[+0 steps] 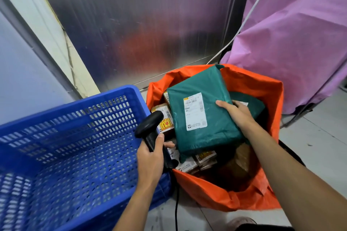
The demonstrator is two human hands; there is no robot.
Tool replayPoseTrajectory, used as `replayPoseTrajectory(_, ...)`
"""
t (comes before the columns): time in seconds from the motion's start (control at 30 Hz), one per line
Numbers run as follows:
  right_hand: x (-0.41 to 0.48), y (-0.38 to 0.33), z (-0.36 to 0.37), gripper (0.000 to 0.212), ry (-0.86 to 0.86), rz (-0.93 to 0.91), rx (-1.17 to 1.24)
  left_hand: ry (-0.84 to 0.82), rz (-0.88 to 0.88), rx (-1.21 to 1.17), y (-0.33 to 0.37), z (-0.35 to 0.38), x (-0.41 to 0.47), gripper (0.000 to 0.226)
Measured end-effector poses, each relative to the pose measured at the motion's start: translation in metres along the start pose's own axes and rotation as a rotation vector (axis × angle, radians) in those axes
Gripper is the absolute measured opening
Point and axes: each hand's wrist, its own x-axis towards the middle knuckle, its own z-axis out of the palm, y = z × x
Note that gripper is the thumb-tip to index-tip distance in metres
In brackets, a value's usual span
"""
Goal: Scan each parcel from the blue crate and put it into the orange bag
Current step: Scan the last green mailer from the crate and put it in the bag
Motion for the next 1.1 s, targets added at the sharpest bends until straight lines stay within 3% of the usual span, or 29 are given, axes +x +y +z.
replayPoseTrajectory(0.13, -0.002, -0.01, 0.0, 0.081, 0.001, -0.033, -0.252, 0.007, -0.014, -0.011, 0.002, 0.001, 0.0, 0.024)
replayPoseTrajectory(0.27, -0.005, -0.01, 0.006, 0.103, 0.044, 0.1, -0.343, 0.008, -0.014, -0.031, 0.004, 0.001, -0.002, 0.024)
replayPoseTrajectory(0.4, 0.001, 0.002, -0.001, 0.119, 0.045, 0.195, -0.087, 0.013, -0.013, -0.023, 0.004, 0.001, -0.002, 0.023)
replayPoseTrajectory(0.5, 0.025, 0.013, -0.013, 0.109, 0.016, 0.209, 0.032, 0.006, -0.011, -0.02, 0.005, 0.001, -0.003, 0.023)
replayPoseTrajectory(0.77, -0.032, -0.002, -0.008, 0.066, -0.232, 0.2, -0.073, 0.02, -0.006, -0.011, 0.004, 0.001, -0.002, 0.024)
replayPoseTrajectory(0.83, -0.035, 0.005, -0.003, 0.067, -0.271, 0.212, -0.054, 0.018, -0.01, -0.015, 0.002, 0.001, -0.002, 0.027)
replayPoseTrajectory(0.97, -0.03, 0.011, -0.003, 0.075, -0.155, 0.175, 0.216, 0.013, -0.003, -0.003, 0.0, 0.0, -0.002, 0.03)
replayPoseTrajectory(1.1, -0.022, 0.0, -0.014, 0.031, -0.155, 0.133, 0.454, -0.002, -0.002, -0.019, -0.003, 0.0, 0.0, 0.031)
